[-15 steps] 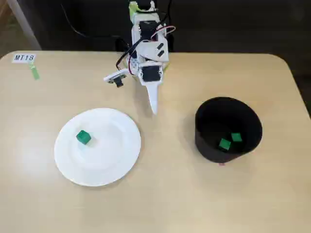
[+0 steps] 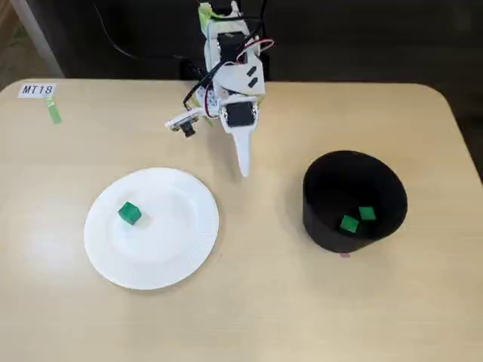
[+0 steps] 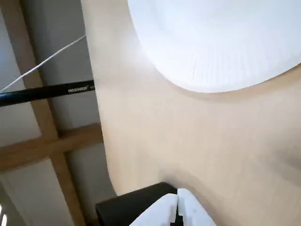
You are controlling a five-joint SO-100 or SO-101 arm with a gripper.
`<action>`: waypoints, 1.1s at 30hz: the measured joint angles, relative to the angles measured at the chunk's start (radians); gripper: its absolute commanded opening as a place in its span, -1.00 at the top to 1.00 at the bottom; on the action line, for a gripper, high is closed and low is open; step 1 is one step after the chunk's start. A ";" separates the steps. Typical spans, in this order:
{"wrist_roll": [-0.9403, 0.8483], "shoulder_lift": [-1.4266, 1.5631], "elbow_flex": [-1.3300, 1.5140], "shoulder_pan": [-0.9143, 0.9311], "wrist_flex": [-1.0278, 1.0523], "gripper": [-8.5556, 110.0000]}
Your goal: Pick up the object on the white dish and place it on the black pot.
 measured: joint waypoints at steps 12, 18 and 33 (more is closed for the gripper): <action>-0.152 -0.469 -0.387 0.031 0.048 0.86; -0.135 -0.922 -0.893 0.114 0.213 0.86; -0.051 -1.658 -1.644 0.469 0.658 0.86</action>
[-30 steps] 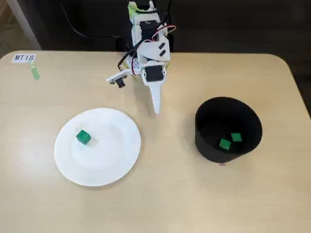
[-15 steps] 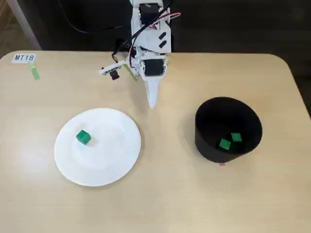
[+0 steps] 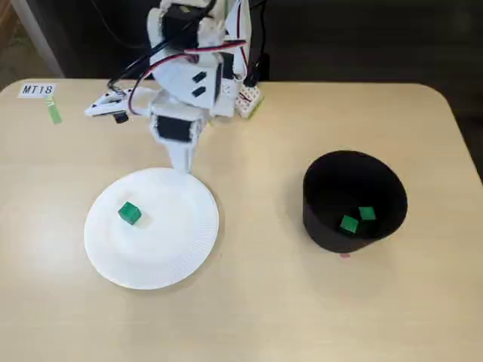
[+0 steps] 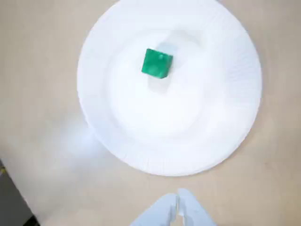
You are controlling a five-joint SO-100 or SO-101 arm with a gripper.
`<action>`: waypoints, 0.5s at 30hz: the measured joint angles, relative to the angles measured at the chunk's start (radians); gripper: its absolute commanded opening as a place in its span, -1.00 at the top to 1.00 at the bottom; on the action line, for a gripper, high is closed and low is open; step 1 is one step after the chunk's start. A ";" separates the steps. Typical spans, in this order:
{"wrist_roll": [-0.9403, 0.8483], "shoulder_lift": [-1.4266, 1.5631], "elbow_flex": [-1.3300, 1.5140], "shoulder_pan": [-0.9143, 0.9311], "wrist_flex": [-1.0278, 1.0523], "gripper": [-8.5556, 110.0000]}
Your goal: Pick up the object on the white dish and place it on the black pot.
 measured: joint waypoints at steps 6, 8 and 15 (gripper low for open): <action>0.021 -0.172 -0.135 0.120 0.112 0.86; 0.018 -0.202 -0.140 0.155 0.117 0.86; -0.041 -0.230 -0.140 0.229 0.014 0.86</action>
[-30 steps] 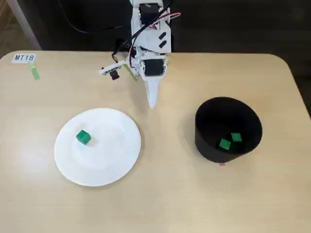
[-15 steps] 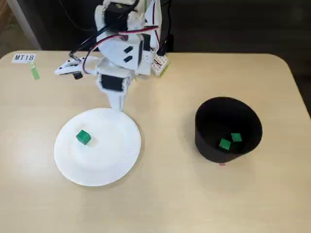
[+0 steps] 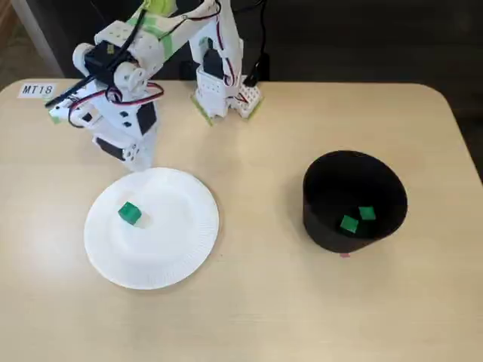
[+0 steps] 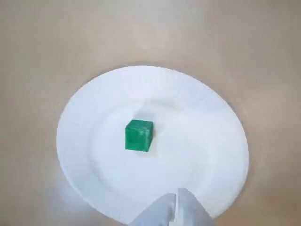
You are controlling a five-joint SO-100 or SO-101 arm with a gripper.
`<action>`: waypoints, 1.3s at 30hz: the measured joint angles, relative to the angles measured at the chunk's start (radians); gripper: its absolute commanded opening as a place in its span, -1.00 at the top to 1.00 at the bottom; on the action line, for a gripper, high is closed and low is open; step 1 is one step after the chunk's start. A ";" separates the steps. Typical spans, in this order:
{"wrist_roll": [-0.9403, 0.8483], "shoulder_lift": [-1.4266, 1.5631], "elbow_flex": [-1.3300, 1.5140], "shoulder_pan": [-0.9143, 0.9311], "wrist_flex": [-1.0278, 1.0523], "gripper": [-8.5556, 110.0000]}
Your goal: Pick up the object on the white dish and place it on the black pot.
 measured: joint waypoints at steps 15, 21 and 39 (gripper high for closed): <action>-0.028 -0.078 0.064 0.029 -0.181 0.65; -0.035 -0.107 0.064 0.018 -0.181 0.54; -0.046 -0.245 0.063 0.002 -0.184 0.47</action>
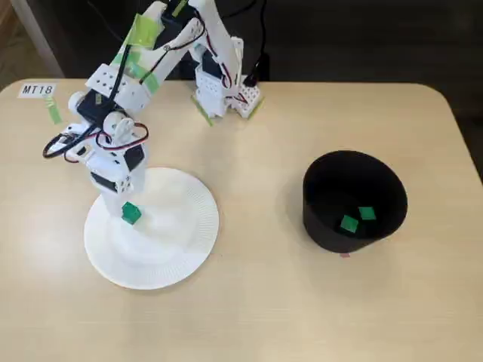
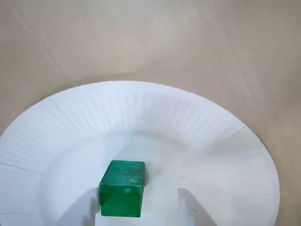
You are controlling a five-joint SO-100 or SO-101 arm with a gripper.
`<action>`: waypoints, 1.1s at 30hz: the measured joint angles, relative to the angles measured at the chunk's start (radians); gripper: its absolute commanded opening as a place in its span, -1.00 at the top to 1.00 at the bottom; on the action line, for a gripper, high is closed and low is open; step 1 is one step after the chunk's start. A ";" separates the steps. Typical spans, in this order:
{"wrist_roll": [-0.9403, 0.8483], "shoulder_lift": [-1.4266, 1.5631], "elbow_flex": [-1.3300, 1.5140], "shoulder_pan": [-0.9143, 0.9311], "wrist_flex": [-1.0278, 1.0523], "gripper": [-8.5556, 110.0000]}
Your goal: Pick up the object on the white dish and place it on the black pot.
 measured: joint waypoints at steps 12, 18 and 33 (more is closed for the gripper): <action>0.014 -0.156 -0.158 -0.011 0.041 0.86; 0.012 -0.160 -0.190 -0.009 0.063 0.86; -0.006 0.345 -0.199 -0.137 0.083 0.86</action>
